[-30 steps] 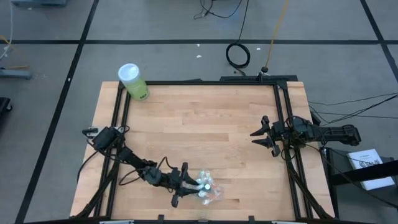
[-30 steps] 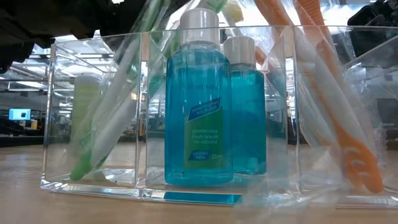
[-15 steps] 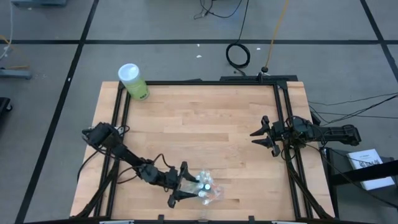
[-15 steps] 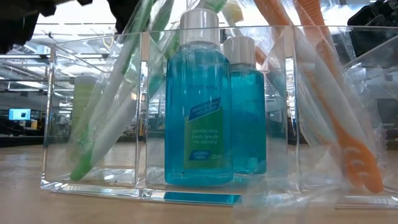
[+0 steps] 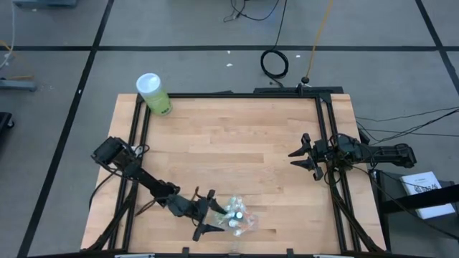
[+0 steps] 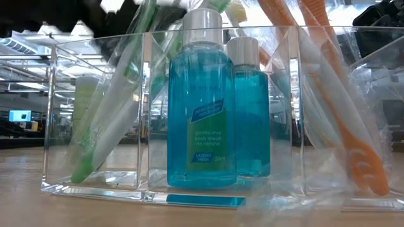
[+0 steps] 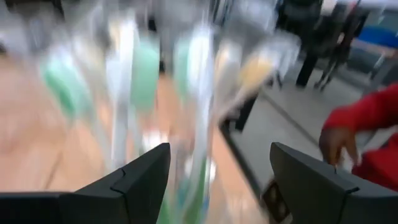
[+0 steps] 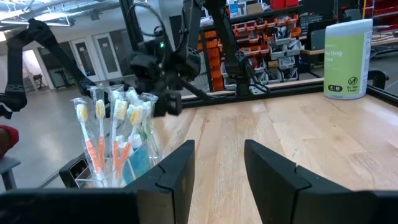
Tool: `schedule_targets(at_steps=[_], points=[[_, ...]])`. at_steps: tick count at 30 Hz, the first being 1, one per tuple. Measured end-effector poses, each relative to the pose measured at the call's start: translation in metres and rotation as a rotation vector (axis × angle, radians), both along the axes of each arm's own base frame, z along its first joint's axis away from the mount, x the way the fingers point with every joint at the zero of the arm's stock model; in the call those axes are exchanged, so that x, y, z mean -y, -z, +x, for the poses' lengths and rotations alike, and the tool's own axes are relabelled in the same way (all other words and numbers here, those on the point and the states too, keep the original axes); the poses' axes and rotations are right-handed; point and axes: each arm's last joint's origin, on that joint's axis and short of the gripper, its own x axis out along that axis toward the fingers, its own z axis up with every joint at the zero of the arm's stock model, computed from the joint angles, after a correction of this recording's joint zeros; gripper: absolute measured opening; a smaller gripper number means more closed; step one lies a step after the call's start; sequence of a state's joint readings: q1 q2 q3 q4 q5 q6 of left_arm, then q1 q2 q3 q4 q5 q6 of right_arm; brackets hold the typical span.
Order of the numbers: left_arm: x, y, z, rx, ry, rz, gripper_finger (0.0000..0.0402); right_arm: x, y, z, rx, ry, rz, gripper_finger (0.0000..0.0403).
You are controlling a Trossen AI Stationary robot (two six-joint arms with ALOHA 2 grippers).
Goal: Pick & Place toothbrushing station
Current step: Return to Home Position
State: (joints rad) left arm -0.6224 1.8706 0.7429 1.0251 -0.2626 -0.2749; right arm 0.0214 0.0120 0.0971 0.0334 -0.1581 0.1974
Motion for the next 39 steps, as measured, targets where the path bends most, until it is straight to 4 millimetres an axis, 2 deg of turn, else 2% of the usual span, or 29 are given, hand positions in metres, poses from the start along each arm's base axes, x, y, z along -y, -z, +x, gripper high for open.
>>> schedule_targets(at_steps=[5,14,24,28,32,35,39], points=[[-0.001,0.006,-0.001,-0.067,-0.007,-0.021,0.0285,0.0,0.0,0.0,0.0,0.0,0.0,0.013],[0.002,-0.001,-0.001,-0.031,0.069,-0.093,0.0285,0.0,0.0,0.0,0.0,0.0,0.0,0.013],[-0.001,-0.009,0.0,0.044,0.016,0.008,0.0285,0.0,0.0,0.0,0.0,0.0,0.0,0.013],[-0.004,-0.029,-0.004,0.096,0.014,0.032,0.0285,0.0,0.0,0.0,0.0,0.0,0.0,0.013],[-0.012,-0.055,-0.015,0.048,-0.003,0.08,0.0285,0.0,0.0,0.0,0.0,0.0,0.0,0.013],[-0.025,-0.082,-0.032,-0.007,-0.027,0.114,0.0285,0.0,0.0,0.0,0.001,0.0,0.0,0.013],[-0.051,-0.119,-0.067,-0.06,-0.046,0.189,0.0285,0.0,0.0,0.0,0.0,0.0,0.0,0.013]])
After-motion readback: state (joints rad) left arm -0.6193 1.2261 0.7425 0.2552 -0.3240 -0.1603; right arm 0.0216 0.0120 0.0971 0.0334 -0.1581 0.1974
